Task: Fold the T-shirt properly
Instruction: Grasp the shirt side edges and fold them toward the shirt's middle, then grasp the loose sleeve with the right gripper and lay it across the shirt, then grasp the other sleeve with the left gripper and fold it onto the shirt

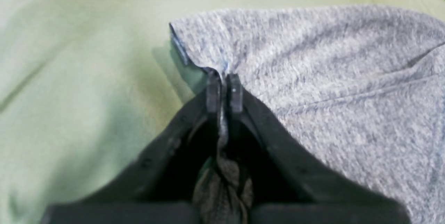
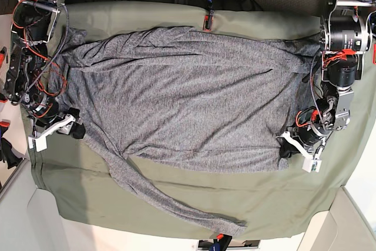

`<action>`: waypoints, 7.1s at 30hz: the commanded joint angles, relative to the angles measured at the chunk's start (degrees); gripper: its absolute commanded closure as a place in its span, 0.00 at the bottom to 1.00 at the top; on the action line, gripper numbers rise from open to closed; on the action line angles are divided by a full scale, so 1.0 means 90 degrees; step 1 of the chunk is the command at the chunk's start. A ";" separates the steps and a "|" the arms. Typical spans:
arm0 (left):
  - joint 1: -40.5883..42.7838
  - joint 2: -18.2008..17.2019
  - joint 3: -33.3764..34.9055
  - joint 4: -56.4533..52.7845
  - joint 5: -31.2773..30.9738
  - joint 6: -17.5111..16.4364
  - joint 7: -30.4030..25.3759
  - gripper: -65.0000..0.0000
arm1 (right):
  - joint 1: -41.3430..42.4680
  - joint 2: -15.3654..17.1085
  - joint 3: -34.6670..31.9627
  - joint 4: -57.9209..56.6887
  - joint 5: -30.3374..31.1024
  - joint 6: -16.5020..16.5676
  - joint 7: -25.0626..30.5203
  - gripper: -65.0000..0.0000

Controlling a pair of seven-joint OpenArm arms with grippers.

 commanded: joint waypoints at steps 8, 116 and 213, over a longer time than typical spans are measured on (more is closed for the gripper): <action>-0.0219 -0.0068 -0.0007 0.0073 -0.0078 -0.0029 -0.0097 1.00 | 0.0117 0.0073 -0.0121 0.0012 0.0053 0.0049 0.0141 0.47; 0.5299 -0.1307 -0.2052 0.6589 -0.0760 -0.0732 0.0199 0.62 | 0.0695 -0.0138 -0.3696 0.0087 -0.2448 -0.2210 0.1659 0.38; 0.5212 -0.0937 -0.2093 0.7713 -0.1426 -0.0732 0.0772 0.62 | 0.0702 -0.2674 -0.3696 -0.0177 -0.2157 -0.1838 0.1248 1.00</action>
